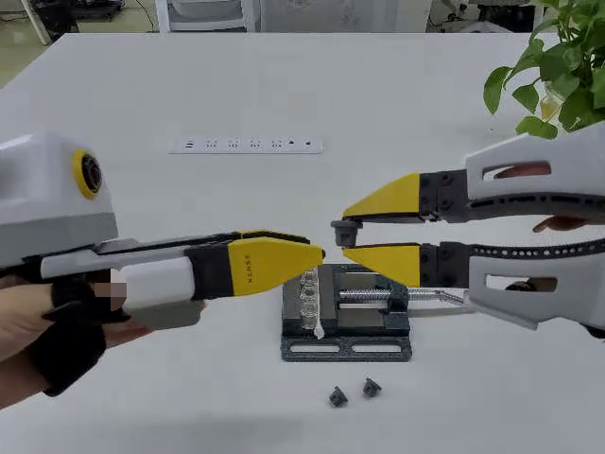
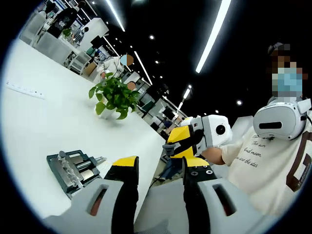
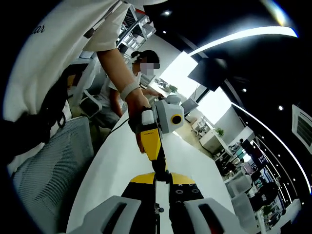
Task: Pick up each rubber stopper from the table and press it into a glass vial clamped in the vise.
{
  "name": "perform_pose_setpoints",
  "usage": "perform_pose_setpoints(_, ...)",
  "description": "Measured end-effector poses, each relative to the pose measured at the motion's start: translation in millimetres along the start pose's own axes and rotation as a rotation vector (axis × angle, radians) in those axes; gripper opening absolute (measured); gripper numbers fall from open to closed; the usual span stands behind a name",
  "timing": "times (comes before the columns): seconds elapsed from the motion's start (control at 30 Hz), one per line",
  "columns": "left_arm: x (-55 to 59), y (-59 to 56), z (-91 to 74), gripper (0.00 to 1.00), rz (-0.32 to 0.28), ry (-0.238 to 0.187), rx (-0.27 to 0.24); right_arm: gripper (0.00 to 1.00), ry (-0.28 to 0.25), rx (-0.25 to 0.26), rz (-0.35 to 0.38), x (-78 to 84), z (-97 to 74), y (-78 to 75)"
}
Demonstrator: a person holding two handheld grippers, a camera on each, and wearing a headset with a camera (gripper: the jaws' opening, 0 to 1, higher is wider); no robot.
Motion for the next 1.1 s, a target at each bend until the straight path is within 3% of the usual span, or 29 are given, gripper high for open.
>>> perform_pose_setpoints(0.43,2.8,-20.7,3.6,0.07,-0.073,-0.023,0.117,0.05,-0.032,-0.052,-0.031,-13.0,7.1,8.8)
perform_pose_setpoints(0.77,3.3,-22.6,3.7,0.05,-0.107,-0.026,0.127,0.05,-0.035,-0.052,-0.06,-16.7,6.4,9.8)
perform_pose_setpoints(1.03,6.4,-23.0,3.8,0.04,-0.059,-0.029,0.106,0.06,-0.029,-0.063,-0.074,-16.2,6.3,12.9)
perform_pose_setpoints(1.1,7.4,-20.3,4.0,0.04,-0.022,-0.027,0.086,0.13,-0.034,-0.071,-0.061,-16.4,6.9,14.0)
Point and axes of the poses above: the centre of the closed fingertips' face, and the gripper's own axes: z roughly forward along the fingers, y roughly to its left, x roughly out of its underside, the point moved 1 cm from there along -z, roughly backward along the fingers, and after that the axes turned 2 degrees about -x, right-handed, at the moved point
